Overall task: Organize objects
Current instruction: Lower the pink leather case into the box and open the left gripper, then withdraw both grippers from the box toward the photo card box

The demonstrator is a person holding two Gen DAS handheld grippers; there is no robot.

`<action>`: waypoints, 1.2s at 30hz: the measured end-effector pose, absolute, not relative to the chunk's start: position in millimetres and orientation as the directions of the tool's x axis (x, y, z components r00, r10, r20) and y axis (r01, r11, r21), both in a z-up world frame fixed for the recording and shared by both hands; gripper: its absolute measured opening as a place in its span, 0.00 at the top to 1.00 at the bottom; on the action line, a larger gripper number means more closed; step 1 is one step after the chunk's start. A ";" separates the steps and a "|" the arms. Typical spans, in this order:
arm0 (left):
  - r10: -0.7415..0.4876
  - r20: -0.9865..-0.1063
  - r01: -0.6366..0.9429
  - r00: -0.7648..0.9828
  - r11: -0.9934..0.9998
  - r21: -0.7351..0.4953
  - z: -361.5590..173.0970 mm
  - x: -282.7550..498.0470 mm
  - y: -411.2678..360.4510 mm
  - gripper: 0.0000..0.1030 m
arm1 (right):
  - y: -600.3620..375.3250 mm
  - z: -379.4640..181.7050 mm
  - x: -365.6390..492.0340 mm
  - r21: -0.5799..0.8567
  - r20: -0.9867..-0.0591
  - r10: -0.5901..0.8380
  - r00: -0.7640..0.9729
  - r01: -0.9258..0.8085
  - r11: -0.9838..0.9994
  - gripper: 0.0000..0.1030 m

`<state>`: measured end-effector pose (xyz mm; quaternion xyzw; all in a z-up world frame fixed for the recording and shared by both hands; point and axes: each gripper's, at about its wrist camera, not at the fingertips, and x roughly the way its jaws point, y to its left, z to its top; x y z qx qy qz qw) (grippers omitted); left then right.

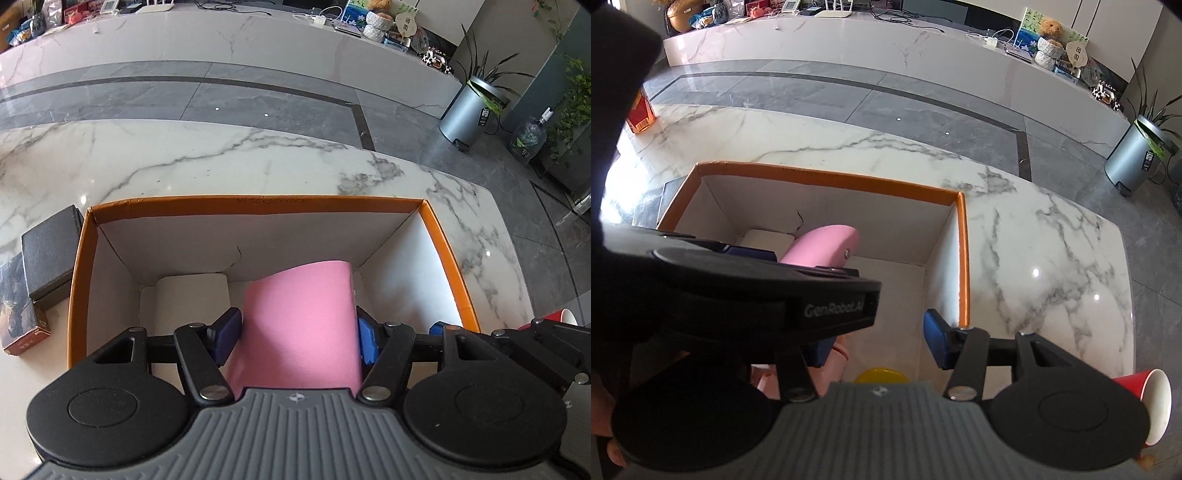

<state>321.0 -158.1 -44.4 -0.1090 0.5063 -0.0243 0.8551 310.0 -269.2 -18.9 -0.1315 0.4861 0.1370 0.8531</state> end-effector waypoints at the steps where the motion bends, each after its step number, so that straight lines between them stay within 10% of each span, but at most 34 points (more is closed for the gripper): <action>1: -0.143 -0.860 -0.052 0.490 0.980 -0.192 -44.6 319.9 -161.2 0.28 | -268.6 -19.5 310.4 -0.096 -0.867 0.102 0.488 -0.364 0.926 0.48; 7: -0.107 -0.857 -0.025 0.504 0.990 -0.139 -47.0 317.2 -165.1 0.24 | -267.9 -28.1 311.5 -0.091 -0.879 0.097 0.466 -0.364 0.927 0.48; 12: -0.157 -0.834 -0.012 0.529 0.981 -0.192 -46.2 312.0 -159.5 0.00 | -266.2 -27.5 307.8 -0.102 -0.880 0.087 0.466 -0.365 0.926 0.44; 36: -0.121 -0.782 0.092 0.611 0.992 -0.081 8.3 260.0 -136.6 0.16 | -250.8 5.8 263.8 -0.048 -0.843 0.154 0.516 -0.358 0.933 0.34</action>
